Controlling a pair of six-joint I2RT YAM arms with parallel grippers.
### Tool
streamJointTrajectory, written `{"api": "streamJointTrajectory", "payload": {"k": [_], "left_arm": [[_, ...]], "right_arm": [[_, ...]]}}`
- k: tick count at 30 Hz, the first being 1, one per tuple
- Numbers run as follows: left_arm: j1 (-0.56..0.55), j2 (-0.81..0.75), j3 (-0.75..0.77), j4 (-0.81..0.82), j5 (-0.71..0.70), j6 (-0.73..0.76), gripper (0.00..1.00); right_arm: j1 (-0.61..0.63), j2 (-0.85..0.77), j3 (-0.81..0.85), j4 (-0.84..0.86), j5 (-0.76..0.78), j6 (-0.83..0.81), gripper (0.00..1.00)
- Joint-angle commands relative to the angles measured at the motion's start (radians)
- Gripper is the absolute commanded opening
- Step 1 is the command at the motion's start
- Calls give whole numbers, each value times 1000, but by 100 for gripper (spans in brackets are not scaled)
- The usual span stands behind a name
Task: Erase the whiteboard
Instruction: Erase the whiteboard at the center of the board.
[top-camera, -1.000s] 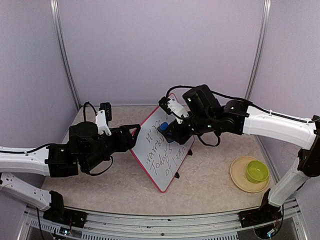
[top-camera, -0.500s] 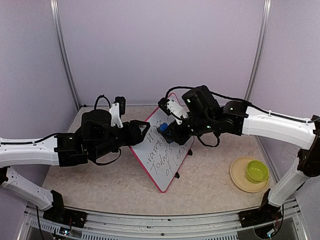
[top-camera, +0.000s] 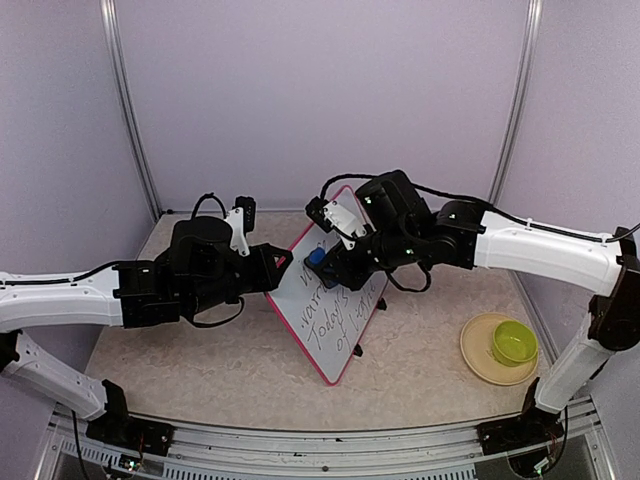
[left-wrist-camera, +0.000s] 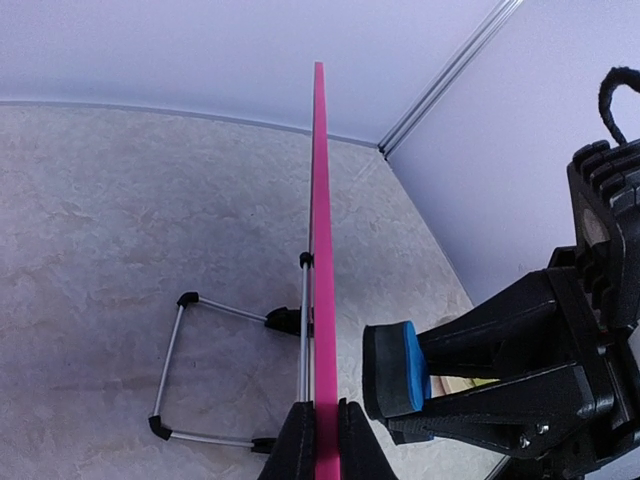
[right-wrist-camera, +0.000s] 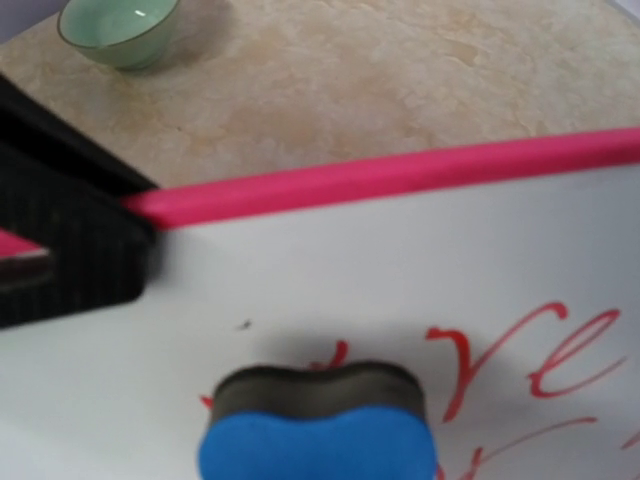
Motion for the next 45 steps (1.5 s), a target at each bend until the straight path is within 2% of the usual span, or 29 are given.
{"api": "streamJointTrajectory", "payload": {"k": [1, 8, 23, 37, 45], "left_arm": [[-2, 6, 23, -43, 15, -11, 8], [-6, -19, 14, -64, 1, -19, 0], [-82, -62, -7, -79, -71, -38, 0], [-60, -94, -32, -95, -90, -35, 0], [-49, -71, -18, -78, -64, -29, 0]], "right_arm": [[3, 10, 24, 16, -26, -8, 0], [16, 15, 18, 13, -22, 1, 0], [52, 76, 41, 51, -43, -6, 0], [52, 37, -129, 102, -160, -2, 0], [52, 61, -18, 65, -142, -27, 0]]}}
